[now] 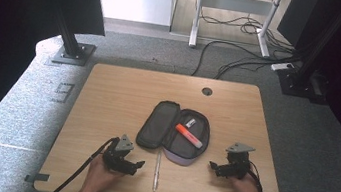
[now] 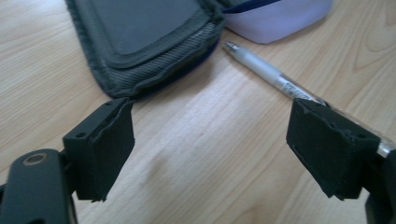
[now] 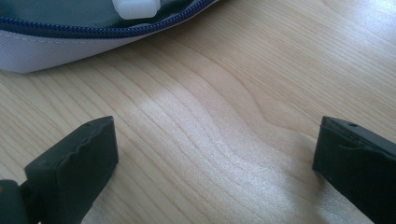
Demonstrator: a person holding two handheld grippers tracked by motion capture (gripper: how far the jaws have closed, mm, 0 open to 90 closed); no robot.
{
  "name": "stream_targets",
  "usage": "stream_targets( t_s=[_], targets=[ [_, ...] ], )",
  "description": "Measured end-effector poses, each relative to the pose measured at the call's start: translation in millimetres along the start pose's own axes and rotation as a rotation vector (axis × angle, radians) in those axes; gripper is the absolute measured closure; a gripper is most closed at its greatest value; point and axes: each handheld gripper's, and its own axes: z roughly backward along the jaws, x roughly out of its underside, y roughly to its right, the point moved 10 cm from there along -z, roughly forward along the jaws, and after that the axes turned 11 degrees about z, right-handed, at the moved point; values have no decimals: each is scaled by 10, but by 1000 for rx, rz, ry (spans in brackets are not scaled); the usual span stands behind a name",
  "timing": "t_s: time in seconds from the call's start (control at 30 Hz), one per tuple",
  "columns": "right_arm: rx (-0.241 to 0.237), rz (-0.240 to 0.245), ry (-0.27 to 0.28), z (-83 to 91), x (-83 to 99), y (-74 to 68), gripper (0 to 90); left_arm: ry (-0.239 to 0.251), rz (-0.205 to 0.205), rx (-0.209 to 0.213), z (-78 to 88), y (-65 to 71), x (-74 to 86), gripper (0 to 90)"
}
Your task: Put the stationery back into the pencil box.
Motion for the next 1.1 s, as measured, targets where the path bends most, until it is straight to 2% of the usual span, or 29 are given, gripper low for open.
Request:
stream_targets(
  t_s=[0.2,0.3,0.43,0.57,0.8,1.1],
  targets=[
    [0,0,0,0,0,0,0,2,-24,31,-22,175,-32,179],
    [0,0,0,0,0,0,0,2,-39,23,-35,219,-33,190],
    [0,0,0,0,0,0,0,11,-51,40,-51,315,-50,212],
    [0,0,0,0,0,0,0,-2,-67,46,-100,395,-45,218],
    [0,0,0,0,0,0,0,-7,-54,52,-204,450,-47,230],
    [-1,0,0,0,0,-1,0,-9,-59,49,-312,484,-43,240]
  ],
)
